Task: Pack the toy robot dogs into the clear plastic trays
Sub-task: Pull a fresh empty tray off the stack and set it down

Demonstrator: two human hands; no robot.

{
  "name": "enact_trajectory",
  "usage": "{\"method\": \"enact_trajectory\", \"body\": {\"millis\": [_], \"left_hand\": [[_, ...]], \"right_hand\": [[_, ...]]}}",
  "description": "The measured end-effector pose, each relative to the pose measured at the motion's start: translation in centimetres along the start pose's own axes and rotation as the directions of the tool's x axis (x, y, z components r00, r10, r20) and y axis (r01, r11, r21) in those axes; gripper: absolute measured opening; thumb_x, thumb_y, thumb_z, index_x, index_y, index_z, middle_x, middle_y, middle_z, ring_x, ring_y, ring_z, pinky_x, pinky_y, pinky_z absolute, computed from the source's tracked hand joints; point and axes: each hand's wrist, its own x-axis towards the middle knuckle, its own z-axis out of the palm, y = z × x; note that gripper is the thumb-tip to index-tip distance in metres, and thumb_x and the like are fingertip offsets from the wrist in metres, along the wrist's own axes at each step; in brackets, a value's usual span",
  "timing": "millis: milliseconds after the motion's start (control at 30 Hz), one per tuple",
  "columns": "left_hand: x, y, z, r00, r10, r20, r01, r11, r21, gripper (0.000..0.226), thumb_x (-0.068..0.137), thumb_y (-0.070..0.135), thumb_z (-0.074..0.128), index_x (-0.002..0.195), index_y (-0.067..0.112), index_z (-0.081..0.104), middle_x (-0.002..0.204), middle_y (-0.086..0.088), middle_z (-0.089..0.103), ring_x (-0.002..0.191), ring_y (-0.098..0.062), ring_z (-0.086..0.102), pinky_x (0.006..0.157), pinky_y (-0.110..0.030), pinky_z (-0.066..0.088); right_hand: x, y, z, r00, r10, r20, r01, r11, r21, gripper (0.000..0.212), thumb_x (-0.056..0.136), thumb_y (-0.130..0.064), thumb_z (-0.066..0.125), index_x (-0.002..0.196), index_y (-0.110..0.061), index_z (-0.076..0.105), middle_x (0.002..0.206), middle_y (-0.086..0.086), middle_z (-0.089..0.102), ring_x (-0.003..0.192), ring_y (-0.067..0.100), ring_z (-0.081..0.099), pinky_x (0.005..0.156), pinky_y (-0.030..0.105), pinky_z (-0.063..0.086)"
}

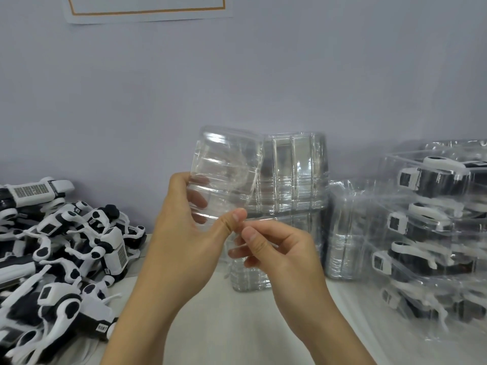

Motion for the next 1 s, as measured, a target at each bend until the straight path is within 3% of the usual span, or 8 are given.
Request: {"method": "enact_trajectory", "body": {"millis": [200,433,500,633,733,900,1000], "left_hand": [[0.1,-0.3,0.0,1.0,0.01,0.007,-0.01,1.0,-0.01,0.045,0.075,0.04,0.078,0.107,0.039,0.047,0.098,0.009,0.053,0.085,0.001,0.053,0.067,-0.004,0.041],[0.2,-0.5,0.0,0.999,0.017,0.032,-0.016,1.0,-0.025,0.044,0.076,0.036,0.079,0.106,0.039,0.047,0.099,0.008,0.053,0.084,0.001,0.052,0.068,-0.003,0.04],[0.2,-0.5,0.0,0.999,0.018,0.029,-0.018,1.0,-0.019,0.043,0.076,0.037,0.078,0.106,0.039,0.047,0.1,0.008,0.053,0.085,-0.001,0.053,0.068,-0.004,0.039],[-0.1,-0.2,0.1,0.999,0.044,-0.015,-0.044,0.999,0.015,0.046,0.072,0.044,0.075,0.109,0.04,0.048,0.098,0.012,0.053,0.088,-0.004,0.055,0.067,-0.007,0.039],[-0.2,0.0,0.3,0.992,0.107,-0.073,-0.103,0.993,0.052,0.051,0.069,0.045,0.076,0.111,0.038,0.048,0.095,0.012,0.053,0.088,-0.004,0.052,0.069,-0.004,0.038],[-0.3,0.2,0.7,0.962,0.23,-0.148,-0.208,0.966,0.153,0.061,0.07,0.046,0.079,0.12,0.038,0.045,0.092,0.014,0.052,0.086,-0.006,0.052,0.071,-0.006,0.038],[-0.4,0.4,0.9,0.941,0.296,-0.167,-0.259,0.943,0.21,0.068,0.071,0.05,0.075,0.13,0.034,0.043,0.093,0.016,0.05,0.088,-0.005,0.052,0.073,-0.006,0.039]], "right_hand": [[-0.1,0.0,0.1,1.0,0.002,0.019,-0.003,0.999,0.04,0.01,0.088,-0.025,0.072,0.088,-0.019,0.08,0.08,0.005,0.075,0.072,0.02,0.074,0.063,0.02,0.051],[-0.1,0.0,0.0,1.0,0.006,-0.001,-0.006,0.999,0.031,0.022,0.076,-0.037,0.07,0.081,-0.018,0.079,0.077,0.005,0.075,0.069,0.022,0.074,0.061,0.019,0.05],[-0.1,0.0,0.1,1.0,0.008,-0.006,-0.008,1.0,0.028,0.021,0.08,-0.034,0.069,0.081,-0.016,0.079,0.077,0.006,0.075,0.069,0.022,0.074,0.06,0.019,0.05],[-0.1,0.2,0.5,0.997,-0.061,-0.05,0.059,0.997,-0.051,0.019,0.096,-0.012,0.063,0.084,-0.011,0.077,0.075,0.007,0.074,0.065,0.019,0.073,0.058,0.017,0.051],[-0.1,0.0,1.0,0.991,-0.117,-0.06,0.111,0.988,-0.108,0.016,0.098,-0.011,0.061,0.089,-0.009,0.074,0.076,0.008,0.074,0.064,0.016,0.073,0.058,0.014,0.05],[-0.1,-0.3,1.4,0.981,-0.172,-0.093,0.155,0.974,-0.167,0.017,0.098,-0.019,0.063,0.087,-0.01,0.072,0.074,0.005,0.074,0.068,0.018,0.074,0.065,0.031,0.06],[-0.2,-0.5,1.4,0.965,-0.221,-0.145,0.187,0.958,-0.216,0.017,0.097,-0.016,0.064,0.083,-0.012,0.072,0.07,0.003,0.073,0.067,0.018,0.073,0.066,0.033,0.06]]}}
